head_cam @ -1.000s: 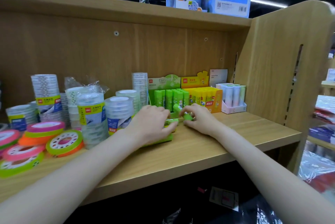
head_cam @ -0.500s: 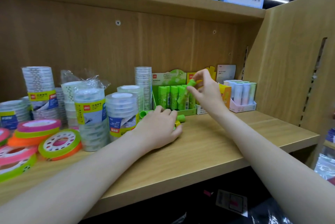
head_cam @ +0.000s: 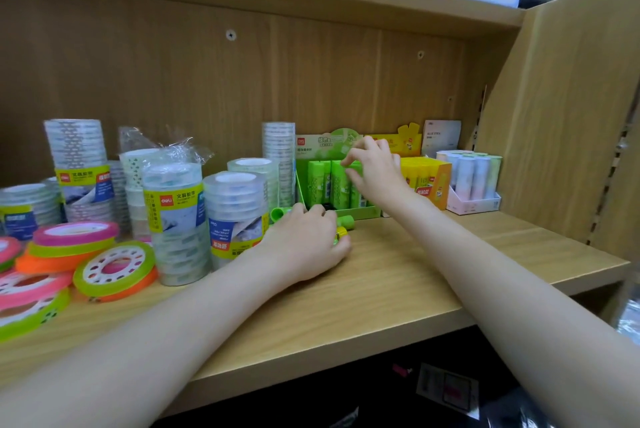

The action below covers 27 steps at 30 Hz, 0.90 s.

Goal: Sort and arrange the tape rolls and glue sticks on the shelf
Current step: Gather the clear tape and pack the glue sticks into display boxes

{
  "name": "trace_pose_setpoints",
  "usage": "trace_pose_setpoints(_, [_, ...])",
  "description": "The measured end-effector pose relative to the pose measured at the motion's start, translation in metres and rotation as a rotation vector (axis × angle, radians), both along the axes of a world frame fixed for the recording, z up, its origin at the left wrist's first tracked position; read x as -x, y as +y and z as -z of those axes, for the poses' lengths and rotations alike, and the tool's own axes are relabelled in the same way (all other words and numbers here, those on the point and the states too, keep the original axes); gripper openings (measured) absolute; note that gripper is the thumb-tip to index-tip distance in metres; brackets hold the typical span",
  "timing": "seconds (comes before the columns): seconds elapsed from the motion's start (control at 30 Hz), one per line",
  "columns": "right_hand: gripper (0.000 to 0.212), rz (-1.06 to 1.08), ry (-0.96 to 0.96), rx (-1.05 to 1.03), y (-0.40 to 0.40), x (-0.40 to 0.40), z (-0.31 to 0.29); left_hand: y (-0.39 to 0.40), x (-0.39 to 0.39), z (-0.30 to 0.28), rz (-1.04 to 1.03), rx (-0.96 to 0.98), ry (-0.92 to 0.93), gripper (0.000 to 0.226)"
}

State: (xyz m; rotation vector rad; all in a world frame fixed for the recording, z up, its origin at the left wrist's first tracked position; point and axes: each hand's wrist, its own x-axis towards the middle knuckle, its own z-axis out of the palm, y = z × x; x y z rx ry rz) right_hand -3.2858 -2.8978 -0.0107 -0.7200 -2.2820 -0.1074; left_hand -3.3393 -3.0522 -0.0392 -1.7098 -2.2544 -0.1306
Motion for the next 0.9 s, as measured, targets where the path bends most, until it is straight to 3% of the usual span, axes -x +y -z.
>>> trace_pose_setpoints(0.1, [0.035, -0.033, -0.019, 0.035, -0.001, -0.008, 0.008, 0.000, 0.000, 0.000, -0.013, 0.001, -0.001, 0.053])
trace_pose_setpoints(0.17, [0.042, -0.103, 0.105, 0.002, -0.003, -0.024, 0.013, 0.000, 0.000, 0.000, -0.017, 0.007, -0.005, 0.053])
trace_pose_setpoints(0.23, [0.034, -0.241, 0.203, -0.017, -0.006, -0.040, 0.016, -0.001, 0.000, 0.000, -0.018, 0.009, -0.008, 0.053])
trace_pose_setpoints(0.4, [0.018, -0.414, -0.140, 0.225, -0.017, -0.051, 0.026, -0.003, -0.001, 0.000, -0.006, 0.003, -0.011, 0.053])
trace_pose_setpoints(0.53, [0.019, -0.325, -0.154, 0.279, -0.010, -0.051, 0.028, -0.002, -0.001, -0.001, -0.023, 0.004, -0.012, 0.050])
trace_pose_setpoints(0.6, [0.020, -0.305, -0.022, 0.365, -0.005, -0.056, 0.025, -0.003, -0.001, -0.001, -0.024, 0.008, -0.013, 0.048])
trace_pose_setpoints(0.73, [0.016, -0.448, 0.466, 0.666, -0.005, -0.063, 0.014, -0.003, -0.001, -0.002, -0.021, 0.032, -0.010, 0.049])
trace_pose_setpoints(0.9, [0.007, -0.381, 0.605, 0.533, -0.004, -0.048, 0.006, -0.003, -0.001, -0.002, -0.010, 0.028, -0.007, 0.050])
